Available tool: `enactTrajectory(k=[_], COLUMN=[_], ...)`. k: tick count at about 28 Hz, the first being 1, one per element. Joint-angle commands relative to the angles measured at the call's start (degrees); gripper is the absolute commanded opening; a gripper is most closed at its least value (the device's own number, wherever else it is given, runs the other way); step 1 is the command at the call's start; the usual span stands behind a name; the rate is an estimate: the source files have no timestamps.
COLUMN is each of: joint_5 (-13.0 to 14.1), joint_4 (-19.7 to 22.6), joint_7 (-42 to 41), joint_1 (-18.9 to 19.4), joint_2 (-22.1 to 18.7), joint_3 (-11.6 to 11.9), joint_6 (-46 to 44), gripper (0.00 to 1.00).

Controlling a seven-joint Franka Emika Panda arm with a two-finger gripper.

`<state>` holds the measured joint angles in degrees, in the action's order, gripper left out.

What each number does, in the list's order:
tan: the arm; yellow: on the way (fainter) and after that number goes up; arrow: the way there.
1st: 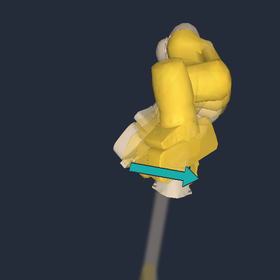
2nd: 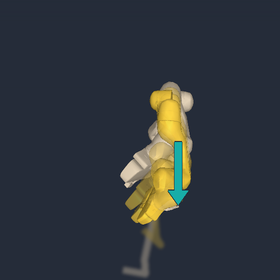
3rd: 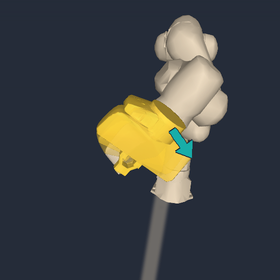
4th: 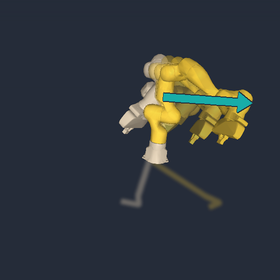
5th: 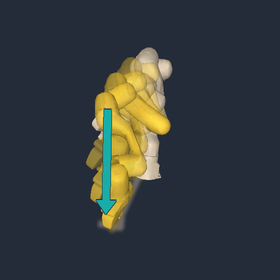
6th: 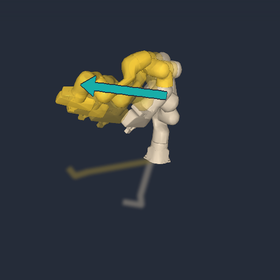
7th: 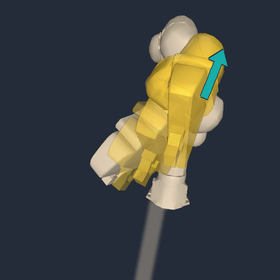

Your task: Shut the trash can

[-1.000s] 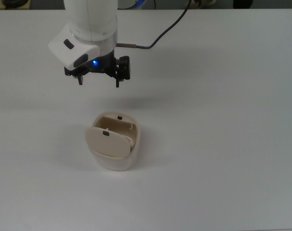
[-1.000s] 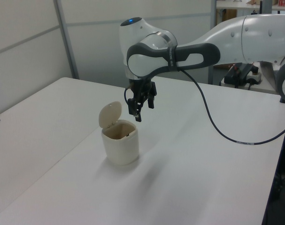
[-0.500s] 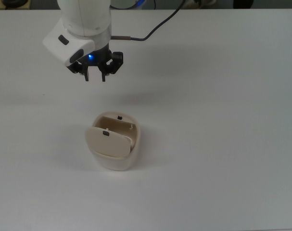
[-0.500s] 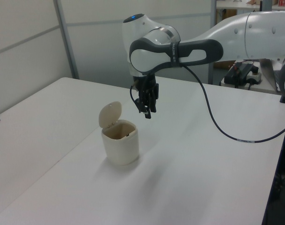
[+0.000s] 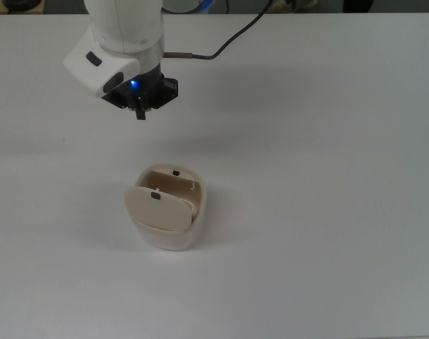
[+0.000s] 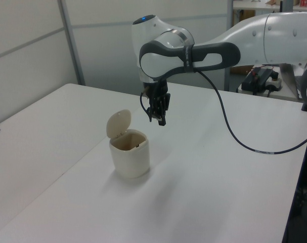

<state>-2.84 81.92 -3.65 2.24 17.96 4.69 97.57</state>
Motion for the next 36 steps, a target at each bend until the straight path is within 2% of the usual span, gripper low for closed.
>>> enactTrajectory(k=[1,6,12,17,23,28,36], joint_5=[1.61,4.42,6.88,8.37,10.75,10.57,10.22], joint_4=[0.52,-2.02,-4.31,-4.31,-3.87,-3.87,-2.82], joint_7=[-1.27,-1.71,-1.01,-1.10,-0.66,0.13,0.05], joint_1=[-0.13,-1.36,-1.36,-1.36,-1.01,-0.66,0.04], joint_2=[-0.82,-0.38,-0.47,-0.20,3.13,5.33,6.39], joint_3=[0.23,0.32,0.23,-0.12,-0.56,-0.56,-0.74], joint_6=[-0.71,1.12,8.50,17.72,34.85,40.06,39.89], gripper=[0.00,0.00,0.00,0.00,0.00,0.00,0.00])
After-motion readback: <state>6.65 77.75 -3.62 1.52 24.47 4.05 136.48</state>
